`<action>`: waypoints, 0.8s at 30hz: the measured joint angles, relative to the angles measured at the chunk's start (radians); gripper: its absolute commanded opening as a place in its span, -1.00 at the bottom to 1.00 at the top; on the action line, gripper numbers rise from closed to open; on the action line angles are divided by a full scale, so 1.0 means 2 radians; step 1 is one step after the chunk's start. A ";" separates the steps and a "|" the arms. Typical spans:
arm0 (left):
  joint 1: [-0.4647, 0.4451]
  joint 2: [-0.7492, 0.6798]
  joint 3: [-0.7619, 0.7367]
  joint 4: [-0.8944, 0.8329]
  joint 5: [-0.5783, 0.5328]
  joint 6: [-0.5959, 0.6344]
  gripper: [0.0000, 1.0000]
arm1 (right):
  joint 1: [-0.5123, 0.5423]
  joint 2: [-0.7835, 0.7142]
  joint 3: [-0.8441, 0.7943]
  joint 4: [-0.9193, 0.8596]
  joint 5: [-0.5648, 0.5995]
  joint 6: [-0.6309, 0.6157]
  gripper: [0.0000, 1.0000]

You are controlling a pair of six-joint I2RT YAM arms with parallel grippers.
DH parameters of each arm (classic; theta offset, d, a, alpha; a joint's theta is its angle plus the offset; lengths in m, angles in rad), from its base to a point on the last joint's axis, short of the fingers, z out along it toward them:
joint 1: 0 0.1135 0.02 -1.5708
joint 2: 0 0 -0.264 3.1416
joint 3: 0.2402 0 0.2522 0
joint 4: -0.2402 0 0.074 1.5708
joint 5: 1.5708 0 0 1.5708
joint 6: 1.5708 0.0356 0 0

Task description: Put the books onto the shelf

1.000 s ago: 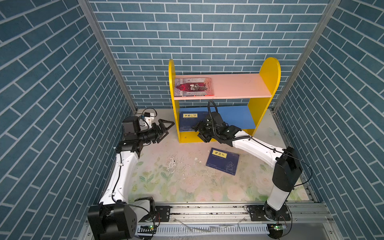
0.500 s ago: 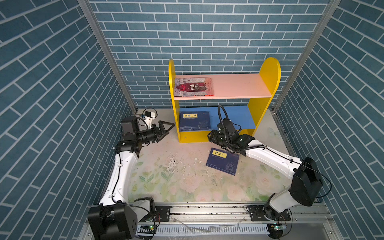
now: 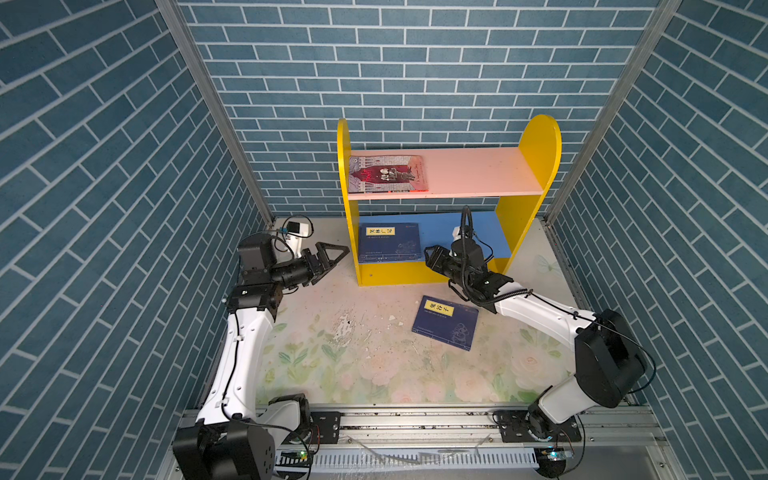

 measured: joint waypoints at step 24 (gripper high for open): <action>0.000 0.002 -0.002 0.000 0.006 0.006 0.99 | -0.035 0.113 0.070 0.093 -0.096 0.002 -0.03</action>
